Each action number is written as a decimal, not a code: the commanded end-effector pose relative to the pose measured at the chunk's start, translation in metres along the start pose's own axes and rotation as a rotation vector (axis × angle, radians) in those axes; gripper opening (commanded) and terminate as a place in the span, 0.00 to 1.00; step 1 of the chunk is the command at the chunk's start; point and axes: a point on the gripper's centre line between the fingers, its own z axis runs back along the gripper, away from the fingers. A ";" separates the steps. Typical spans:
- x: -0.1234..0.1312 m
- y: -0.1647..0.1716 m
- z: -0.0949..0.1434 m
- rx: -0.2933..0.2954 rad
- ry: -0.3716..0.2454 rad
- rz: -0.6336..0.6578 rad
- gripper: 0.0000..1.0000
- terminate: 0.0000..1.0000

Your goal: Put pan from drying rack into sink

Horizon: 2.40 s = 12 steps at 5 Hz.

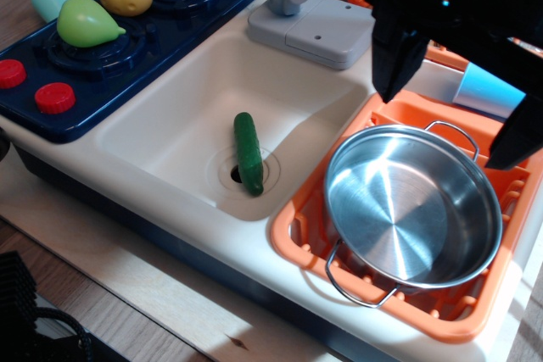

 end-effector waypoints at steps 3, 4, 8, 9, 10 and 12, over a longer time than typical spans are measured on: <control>-0.003 0.023 -0.015 -0.026 -0.022 -0.025 1.00 0.00; -0.006 0.031 -0.032 -0.012 -0.068 -0.010 1.00 0.00; -0.016 0.056 -0.067 -0.065 -0.146 -0.005 1.00 0.00; -0.017 0.058 -0.069 -0.078 -0.149 0.001 1.00 0.00; -0.019 0.060 -0.074 -0.107 -0.145 0.061 0.00 0.00; -0.018 0.059 -0.075 -0.101 -0.151 0.103 0.00 0.00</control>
